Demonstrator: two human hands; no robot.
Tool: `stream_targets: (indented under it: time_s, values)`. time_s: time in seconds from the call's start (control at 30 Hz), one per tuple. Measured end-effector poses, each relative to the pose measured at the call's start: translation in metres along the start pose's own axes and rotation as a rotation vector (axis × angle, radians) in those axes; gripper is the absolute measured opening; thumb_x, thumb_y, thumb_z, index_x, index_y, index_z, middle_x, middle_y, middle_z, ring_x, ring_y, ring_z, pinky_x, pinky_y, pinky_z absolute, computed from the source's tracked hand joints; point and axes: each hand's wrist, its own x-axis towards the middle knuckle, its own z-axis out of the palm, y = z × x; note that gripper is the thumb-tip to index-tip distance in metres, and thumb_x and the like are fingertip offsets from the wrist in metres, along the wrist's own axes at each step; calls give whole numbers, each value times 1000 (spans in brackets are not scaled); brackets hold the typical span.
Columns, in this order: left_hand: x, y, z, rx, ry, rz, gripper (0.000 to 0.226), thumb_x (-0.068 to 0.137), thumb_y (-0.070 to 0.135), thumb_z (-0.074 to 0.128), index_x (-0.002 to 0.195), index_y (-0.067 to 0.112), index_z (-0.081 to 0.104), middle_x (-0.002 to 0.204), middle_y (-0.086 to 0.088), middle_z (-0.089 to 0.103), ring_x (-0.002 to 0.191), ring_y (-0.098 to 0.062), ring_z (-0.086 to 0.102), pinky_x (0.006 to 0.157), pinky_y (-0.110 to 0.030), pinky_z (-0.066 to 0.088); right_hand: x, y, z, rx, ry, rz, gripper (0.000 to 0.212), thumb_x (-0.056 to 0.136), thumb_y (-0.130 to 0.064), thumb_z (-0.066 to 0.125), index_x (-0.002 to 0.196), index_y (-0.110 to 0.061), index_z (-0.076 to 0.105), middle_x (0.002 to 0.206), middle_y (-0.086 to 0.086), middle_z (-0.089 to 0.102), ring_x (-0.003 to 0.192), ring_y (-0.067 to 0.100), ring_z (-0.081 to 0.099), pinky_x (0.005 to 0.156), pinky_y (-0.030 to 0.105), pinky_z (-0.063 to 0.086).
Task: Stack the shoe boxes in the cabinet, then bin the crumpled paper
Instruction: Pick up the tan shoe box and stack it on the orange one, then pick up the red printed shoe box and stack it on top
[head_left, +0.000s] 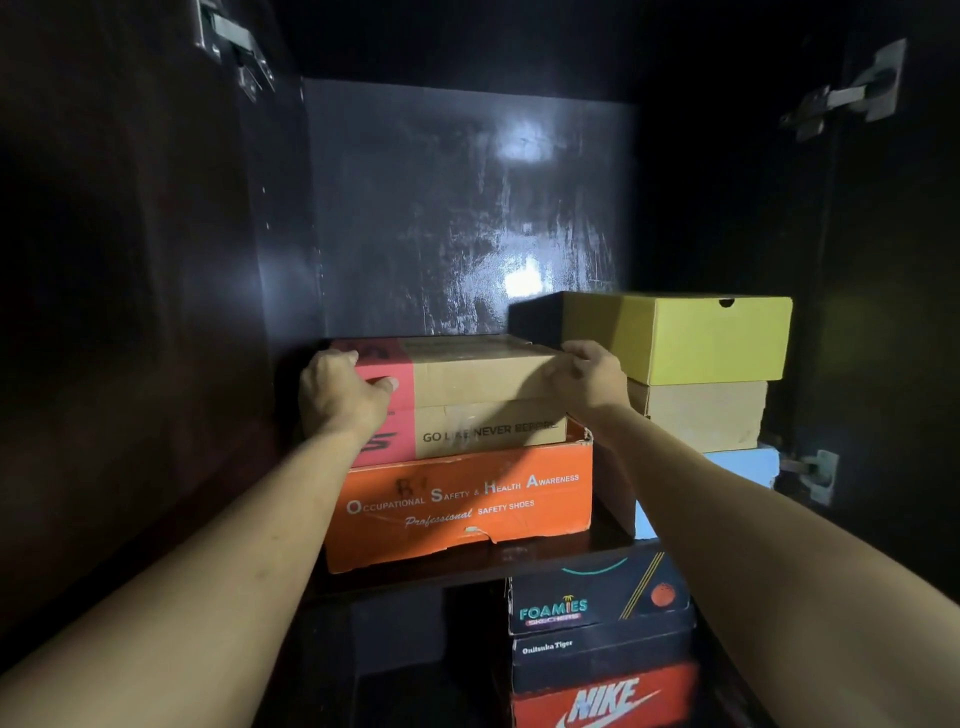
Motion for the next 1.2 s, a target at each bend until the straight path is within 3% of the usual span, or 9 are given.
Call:
stream_targets:
  time_s: [0.1,0.2,0.43,0.57,0.67,0.77,0.93,1.13,1.2]
  values:
    - [-2,-1,4,25,11,35,58,79,22,79,130,5,58,140,-12,52,129,-30,48,107,-37,40,-2,13,0,5,-109,167,76,79,-55,64,137,-10,45,129,12,60,114,30,59,100,47,48]
    - [-4,-3,5,72,10,45,57,82,25,76,133,8,56,146,-11,44,134,-31,40,108,-40,37,-13,23,1,-96,-259,343,95,71,-79,42,130,-6,56,128,19,60,115,36,58,102,45,45]
    - [-15,1,3,227,3,74,52,88,22,67,136,9,53,152,-14,34,138,-36,27,113,-44,28,-27,37,0,-221,-243,252,71,93,-63,35,131,-7,58,130,20,58,117,36,55,98,39,43]
    - [-41,9,15,370,102,246,55,77,19,70,130,9,57,152,-19,31,142,-40,17,118,-52,2,-39,30,-27,-221,-241,168,61,96,-55,40,118,-4,66,117,19,65,108,35,59,94,40,46]
    - [-73,24,32,308,85,465,46,70,18,71,114,9,64,140,-16,44,133,-39,31,112,-49,16,-57,28,-68,-267,-238,172,63,98,-53,40,114,4,64,103,22,64,92,33,58,86,45,50]
    - [-112,46,55,176,-221,526,32,77,23,70,106,12,70,120,-8,60,116,-31,49,99,-35,34,-88,29,-123,-290,-248,268,60,95,-54,45,120,-2,61,118,22,62,106,34,61,85,49,56]
    - [-198,92,87,244,-1121,565,28,74,32,78,74,10,62,76,-6,63,77,-23,58,65,-32,43,-160,40,-227,-364,-247,397,45,93,-43,58,116,-5,63,112,16,66,91,25,69,82,46,59]
    - [-336,143,114,274,-1476,600,68,69,43,83,126,15,60,122,-2,63,106,-21,60,93,-36,52,-262,74,-350,-537,-274,590,42,90,-39,65,117,-7,64,111,9,68,94,26,70,81,45,60]
    - [-387,157,122,248,-1546,617,72,67,47,84,127,17,60,121,-2,62,101,-20,61,83,-36,57,-298,91,-387,-574,-258,646,39,88,-39,67,111,-7,67,109,9,69,91,26,71,80,45,60]
